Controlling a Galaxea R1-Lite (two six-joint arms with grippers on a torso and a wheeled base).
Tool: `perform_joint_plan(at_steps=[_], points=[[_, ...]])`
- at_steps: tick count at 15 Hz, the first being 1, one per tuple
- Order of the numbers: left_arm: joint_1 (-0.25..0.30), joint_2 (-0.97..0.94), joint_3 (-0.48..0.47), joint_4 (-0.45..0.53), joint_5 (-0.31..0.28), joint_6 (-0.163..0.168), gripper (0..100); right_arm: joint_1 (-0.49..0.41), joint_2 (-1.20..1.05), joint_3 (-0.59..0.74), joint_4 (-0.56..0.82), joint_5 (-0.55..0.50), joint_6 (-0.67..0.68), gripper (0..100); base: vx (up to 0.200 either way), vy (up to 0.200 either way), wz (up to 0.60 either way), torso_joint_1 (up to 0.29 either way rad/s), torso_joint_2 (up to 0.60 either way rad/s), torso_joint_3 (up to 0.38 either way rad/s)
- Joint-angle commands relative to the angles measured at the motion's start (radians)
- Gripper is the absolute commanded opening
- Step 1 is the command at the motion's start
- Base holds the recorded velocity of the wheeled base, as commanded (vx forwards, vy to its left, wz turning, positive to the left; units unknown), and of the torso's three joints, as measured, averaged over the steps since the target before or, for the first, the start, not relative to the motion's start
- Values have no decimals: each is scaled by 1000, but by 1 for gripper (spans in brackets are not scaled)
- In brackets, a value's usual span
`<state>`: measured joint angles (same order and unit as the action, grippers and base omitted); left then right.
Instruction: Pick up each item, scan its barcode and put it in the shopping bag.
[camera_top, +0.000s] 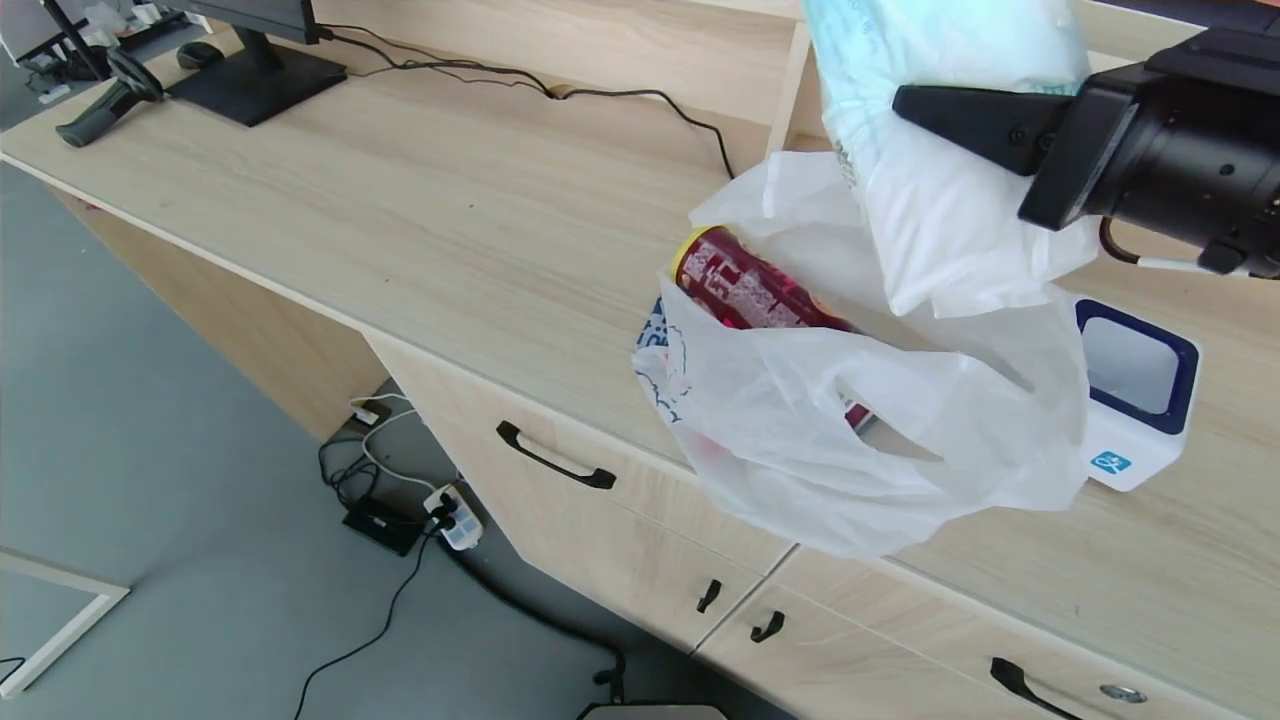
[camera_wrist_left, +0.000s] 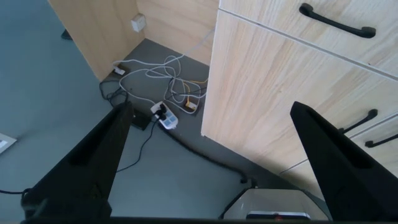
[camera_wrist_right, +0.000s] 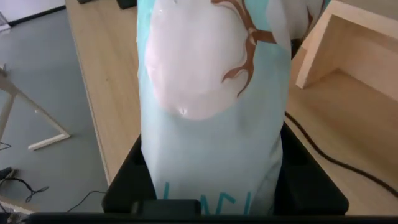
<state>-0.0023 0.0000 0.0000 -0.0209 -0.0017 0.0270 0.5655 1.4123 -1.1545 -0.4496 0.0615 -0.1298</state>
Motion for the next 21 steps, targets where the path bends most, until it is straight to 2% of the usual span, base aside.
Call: perform_joint_plan(at_steps=[1,3,5,7,9,11,12,16,21], points=[[-1,0,0,-1,0,-2,100,-156,34,-57,-8,0,2,0,0,0,0,0,0,0],[1,2,0,-1,0,-2,100,-202,16,-44,-8,4,-2,0,0,0,0,0,0,0],[1,2,0,-1,0,1,100,-228,5,9,-23,3,-65,0,0,0,0,0,0,0],[-1,2,0,-1,0,1,100,-369,-10,70,-118,9,-154,0,0,0,0,0,0,0],[1,2,0,-1,0,1,100,-394,-53,110,-116,0,-198,0,0,0,0,0,0,0],[-1,0,0,-1,0,1,100,-489,-85,160,-116,0,-200,0,0,0,0,0,0,0],[1,0,0,-1,0,1,100,-507,-102,191,-116,4,-194,0,0,0,0,0,0,0],[-1,0,0,-2,0,1,100,-510,-188,374,-101,23,-146,0,0,0,0,0,0,0],[1,2,0,-4,0,4,100,-518,-179,410,-100,54,-120,0,0,0,0,0,0,0]])
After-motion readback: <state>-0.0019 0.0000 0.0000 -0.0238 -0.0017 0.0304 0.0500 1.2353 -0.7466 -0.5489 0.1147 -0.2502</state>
